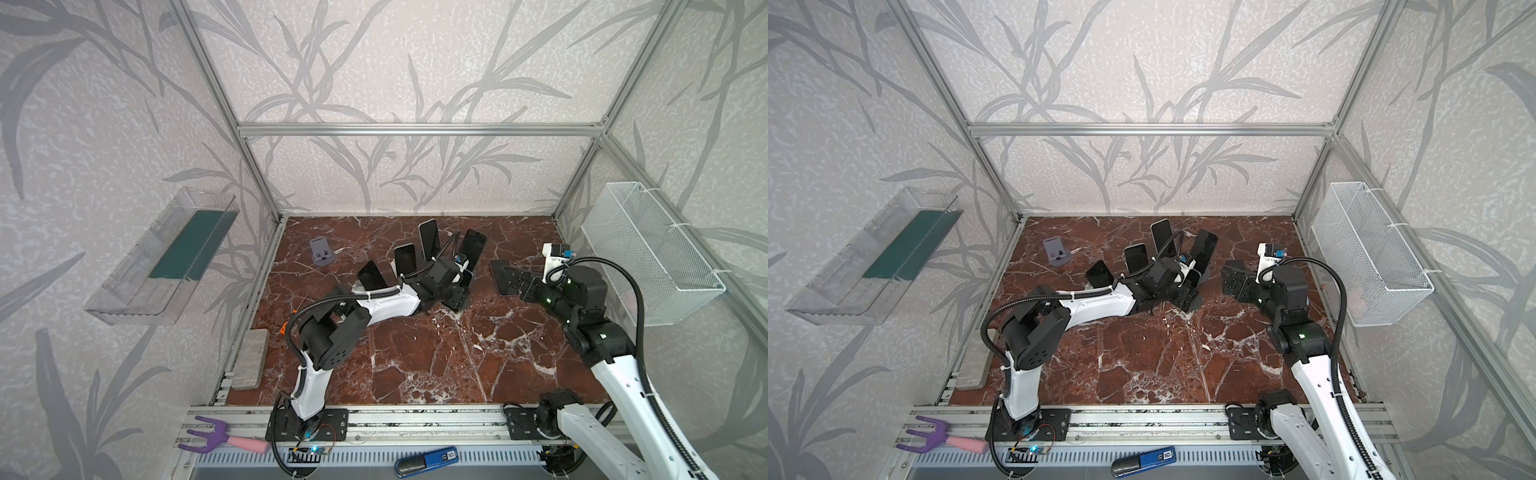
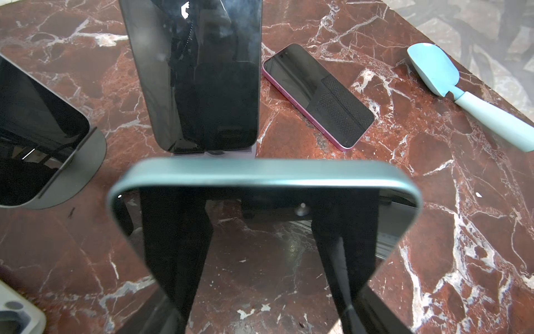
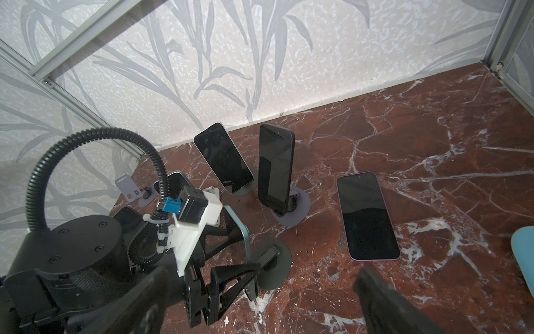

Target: Remove the phone from the phone stand

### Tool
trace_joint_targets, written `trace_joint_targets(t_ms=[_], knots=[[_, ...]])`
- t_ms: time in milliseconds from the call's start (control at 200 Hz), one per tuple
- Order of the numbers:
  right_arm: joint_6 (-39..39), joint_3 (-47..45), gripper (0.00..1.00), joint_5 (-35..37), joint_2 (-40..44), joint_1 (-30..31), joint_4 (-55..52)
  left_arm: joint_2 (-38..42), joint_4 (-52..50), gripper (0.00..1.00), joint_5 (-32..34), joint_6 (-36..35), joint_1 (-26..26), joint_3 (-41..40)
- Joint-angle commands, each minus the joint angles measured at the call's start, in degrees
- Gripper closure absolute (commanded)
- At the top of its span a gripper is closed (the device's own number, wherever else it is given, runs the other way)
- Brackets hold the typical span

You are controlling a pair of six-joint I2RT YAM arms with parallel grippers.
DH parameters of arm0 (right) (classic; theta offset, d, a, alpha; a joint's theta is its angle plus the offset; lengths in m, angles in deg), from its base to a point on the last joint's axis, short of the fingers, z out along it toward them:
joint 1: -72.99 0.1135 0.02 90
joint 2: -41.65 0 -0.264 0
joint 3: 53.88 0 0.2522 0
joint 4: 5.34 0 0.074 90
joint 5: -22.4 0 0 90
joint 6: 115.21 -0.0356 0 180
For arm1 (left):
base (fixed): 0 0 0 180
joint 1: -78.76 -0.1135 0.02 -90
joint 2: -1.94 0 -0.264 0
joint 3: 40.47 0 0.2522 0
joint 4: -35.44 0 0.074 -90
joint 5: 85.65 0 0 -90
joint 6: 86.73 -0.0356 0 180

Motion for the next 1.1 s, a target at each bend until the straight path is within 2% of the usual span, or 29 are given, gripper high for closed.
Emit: trace_joint_targets(t_ms=[0,205,410,715,935,1095], knots=[[-0.15,-0.87,0.01,-0.49,0.01,-0.21,1.29,1.77,2.14,0.39,0.44,-0.46,0.16,-0.13],[-0.22,-0.74,0.01,-0.49,-0.07,-0.21,1.35,4.18,1.84,0.46,5.98,-1.36,0.25,-1.81],[-0.65,-0.96,0.01,-1.32,-1.48,-0.21,1.95,7.61,0.46,0.47,7.87,-2.13,0.26,-2.69],[-3.38,-0.15,0.01,-6.87,-7.13,-1.5,2.82,10.77,-3.34,0.49,13.31,-2.52,0.3,-2.27],[-6.47,1.59,0.01,-4.94,-8.51,-3.72,-0.28,16.53,-10.14,0.52,16.6,5.27,0.75,0.49],[-10.09,4.26,0.02,-3.74,-7.67,-6.54,-0.95,17.65,-14.15,0.52,19.61,11.92,4.26,2.19]])
